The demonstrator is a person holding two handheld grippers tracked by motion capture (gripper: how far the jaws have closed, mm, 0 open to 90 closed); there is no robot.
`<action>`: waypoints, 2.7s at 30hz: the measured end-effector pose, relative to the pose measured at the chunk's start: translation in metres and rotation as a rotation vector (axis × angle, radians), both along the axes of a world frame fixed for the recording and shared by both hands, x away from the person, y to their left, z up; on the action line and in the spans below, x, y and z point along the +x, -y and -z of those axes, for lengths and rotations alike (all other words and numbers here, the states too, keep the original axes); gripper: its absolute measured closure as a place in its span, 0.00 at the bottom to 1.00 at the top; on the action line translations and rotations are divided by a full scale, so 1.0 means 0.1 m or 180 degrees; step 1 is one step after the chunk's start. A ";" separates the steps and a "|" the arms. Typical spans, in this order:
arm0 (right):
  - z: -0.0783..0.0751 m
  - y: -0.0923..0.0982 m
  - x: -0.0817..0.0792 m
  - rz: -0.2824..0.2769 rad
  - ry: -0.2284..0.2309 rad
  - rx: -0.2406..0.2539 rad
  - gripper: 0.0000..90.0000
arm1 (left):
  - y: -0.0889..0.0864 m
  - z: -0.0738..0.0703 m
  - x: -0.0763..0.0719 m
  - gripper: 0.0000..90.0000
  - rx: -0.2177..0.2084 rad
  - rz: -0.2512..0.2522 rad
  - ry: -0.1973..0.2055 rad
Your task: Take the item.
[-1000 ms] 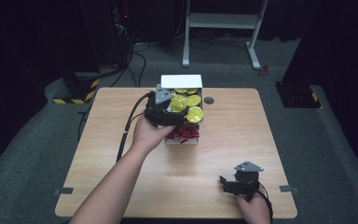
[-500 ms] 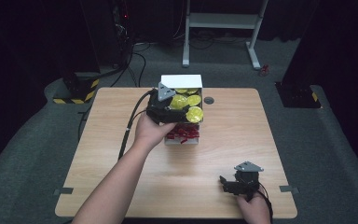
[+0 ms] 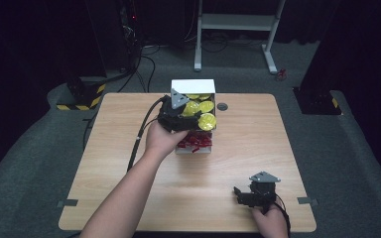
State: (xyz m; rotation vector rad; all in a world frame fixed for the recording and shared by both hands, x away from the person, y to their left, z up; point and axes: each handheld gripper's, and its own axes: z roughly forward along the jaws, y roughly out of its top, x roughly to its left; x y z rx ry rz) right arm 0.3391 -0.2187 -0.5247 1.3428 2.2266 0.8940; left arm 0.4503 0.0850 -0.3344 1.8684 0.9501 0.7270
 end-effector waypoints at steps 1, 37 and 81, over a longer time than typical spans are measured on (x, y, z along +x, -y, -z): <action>0.00 0.00 0.00 0.0000 0.0000 0.0000 0.09 | -0.01 0.00 0.00 0.33 -0.0021 -0.0007 -0.0005; 0.00 0.00 0.00 -0.0002 -0.0001 0.0000 0.09 | -0.05 0.05 -0.10 0.44 -0.0202 0.0035 0.0098; 0.00 0.00 0.00 -0.0003 -0.0003 -0.0003 0.09 | -0.20 -0.22 -0.30 0.44 -0.0388 0.0107 0.0279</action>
